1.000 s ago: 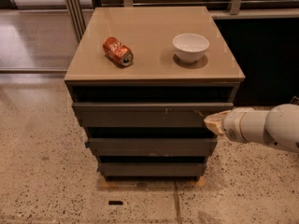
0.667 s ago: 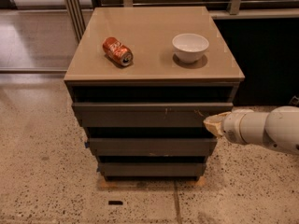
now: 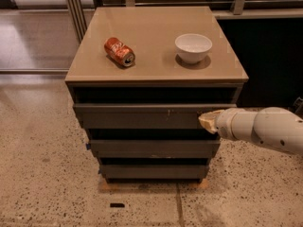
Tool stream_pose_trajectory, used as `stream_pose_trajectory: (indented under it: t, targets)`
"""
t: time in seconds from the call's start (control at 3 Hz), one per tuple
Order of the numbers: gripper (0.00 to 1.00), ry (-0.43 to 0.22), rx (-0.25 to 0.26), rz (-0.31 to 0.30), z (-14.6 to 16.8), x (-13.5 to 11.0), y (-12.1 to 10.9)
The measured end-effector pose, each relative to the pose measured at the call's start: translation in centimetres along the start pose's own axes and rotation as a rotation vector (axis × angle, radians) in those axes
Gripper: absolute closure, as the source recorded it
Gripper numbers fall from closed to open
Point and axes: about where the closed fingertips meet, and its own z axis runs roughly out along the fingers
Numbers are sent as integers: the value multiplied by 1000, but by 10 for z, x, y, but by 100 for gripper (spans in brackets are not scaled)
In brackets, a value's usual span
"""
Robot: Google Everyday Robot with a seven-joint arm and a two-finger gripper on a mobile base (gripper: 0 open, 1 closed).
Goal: Open top drawer
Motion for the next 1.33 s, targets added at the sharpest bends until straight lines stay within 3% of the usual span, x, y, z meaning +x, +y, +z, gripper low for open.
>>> stream_pose_trajectory:
  t: [0.67, 1.33]
  targets:
    - [100, -6, -3, -53, 53, -18, -11]
    - [100, -8, 22, -83, 53, -29, -16]
